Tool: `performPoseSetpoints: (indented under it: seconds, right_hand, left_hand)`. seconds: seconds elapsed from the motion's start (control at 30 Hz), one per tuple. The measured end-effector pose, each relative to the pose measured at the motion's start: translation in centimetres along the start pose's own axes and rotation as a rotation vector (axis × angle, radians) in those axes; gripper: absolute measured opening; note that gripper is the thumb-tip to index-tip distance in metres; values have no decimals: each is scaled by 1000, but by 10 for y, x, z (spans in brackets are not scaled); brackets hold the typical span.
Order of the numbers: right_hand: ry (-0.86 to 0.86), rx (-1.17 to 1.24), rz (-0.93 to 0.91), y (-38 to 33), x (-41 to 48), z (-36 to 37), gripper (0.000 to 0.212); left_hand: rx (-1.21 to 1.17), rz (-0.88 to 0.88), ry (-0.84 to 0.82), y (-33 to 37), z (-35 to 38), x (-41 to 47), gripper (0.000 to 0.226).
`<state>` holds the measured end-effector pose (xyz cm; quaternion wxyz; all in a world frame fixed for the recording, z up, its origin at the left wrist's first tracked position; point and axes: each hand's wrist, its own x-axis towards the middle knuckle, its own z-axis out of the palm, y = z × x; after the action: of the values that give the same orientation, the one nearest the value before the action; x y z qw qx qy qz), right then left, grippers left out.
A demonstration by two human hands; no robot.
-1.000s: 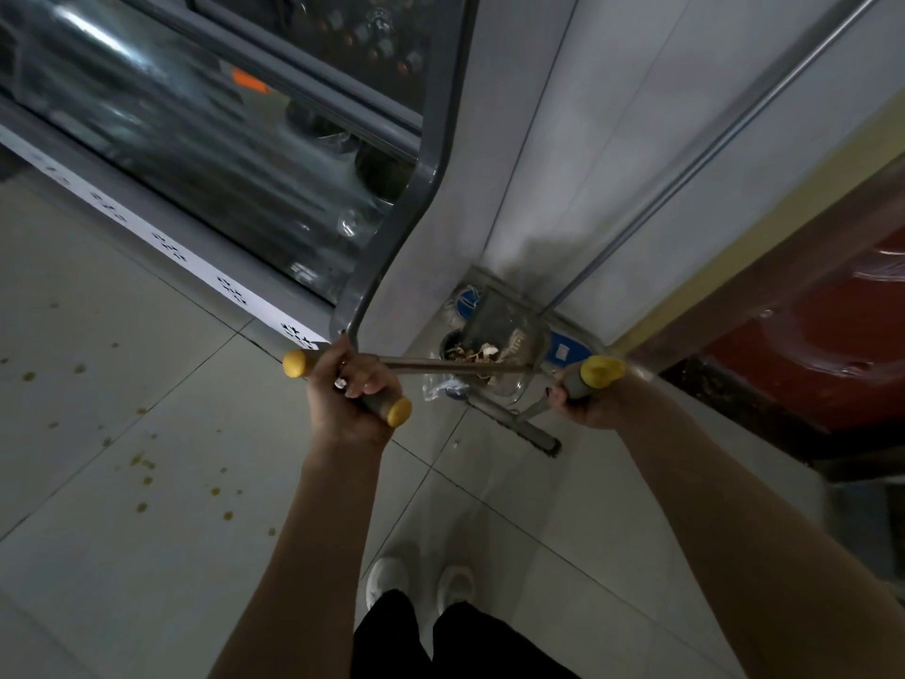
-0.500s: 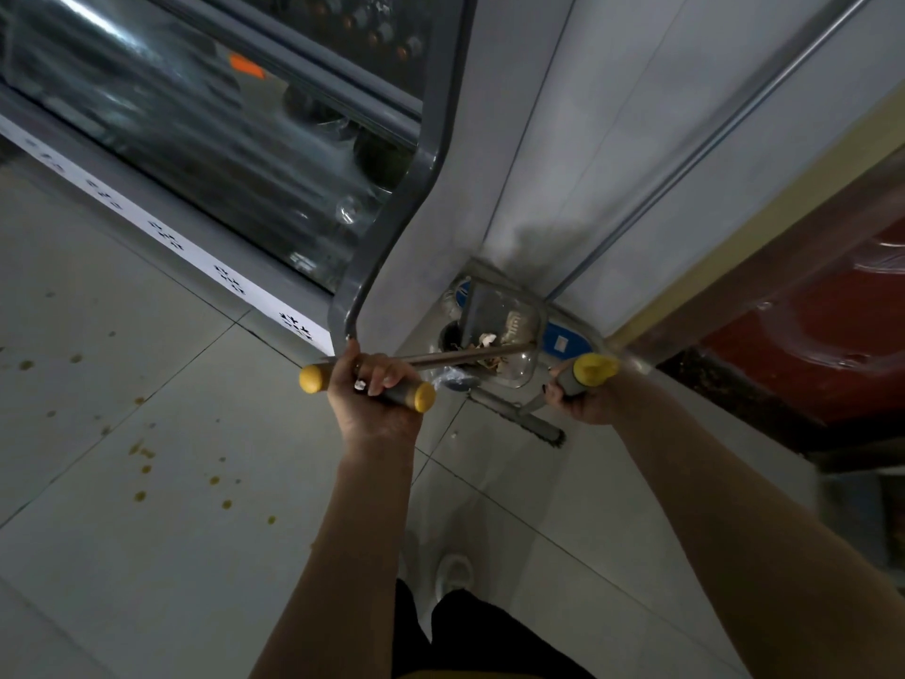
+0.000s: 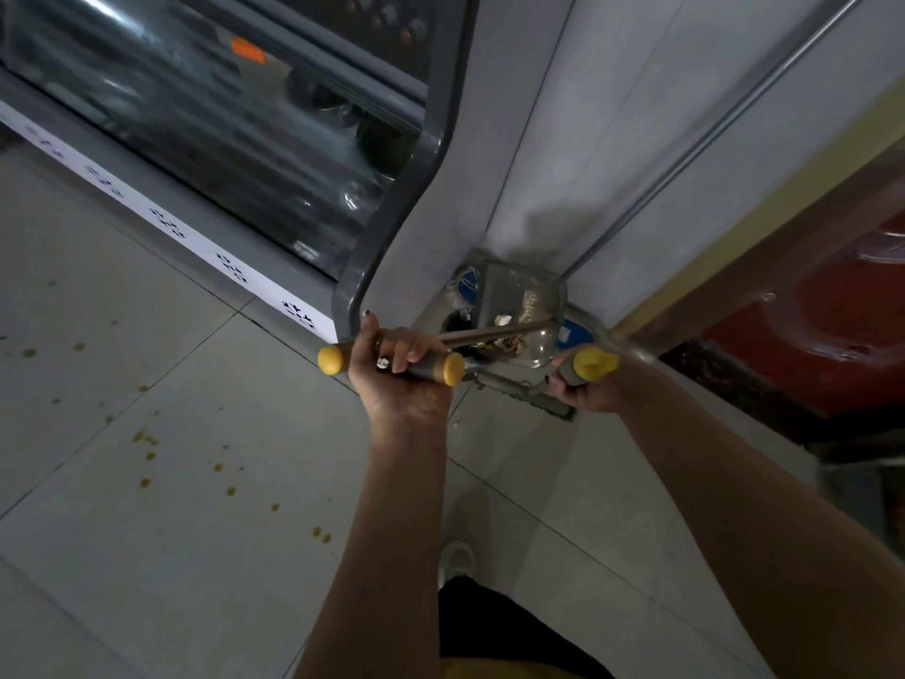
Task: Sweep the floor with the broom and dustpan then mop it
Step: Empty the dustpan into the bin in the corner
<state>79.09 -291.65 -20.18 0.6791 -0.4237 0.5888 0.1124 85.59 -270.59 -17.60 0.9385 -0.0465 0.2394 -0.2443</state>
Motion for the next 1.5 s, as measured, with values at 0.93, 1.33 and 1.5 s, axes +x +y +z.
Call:
performPoseSetpoints:
  seconds: [0.93,1.33,1.5]
  right_hand:
    - [-77,-11,51,8,2,-5,18]
    - [-160,-102,40,6,1,-17,14]
    - [-179,-106,21,5,7,-25,2]
  left_hand:
    - [-215,150,190,29,-25,1,50]
    - [-132,120,114,12,10,24,45]
    - [-82,97,81,-1,17,28,55]
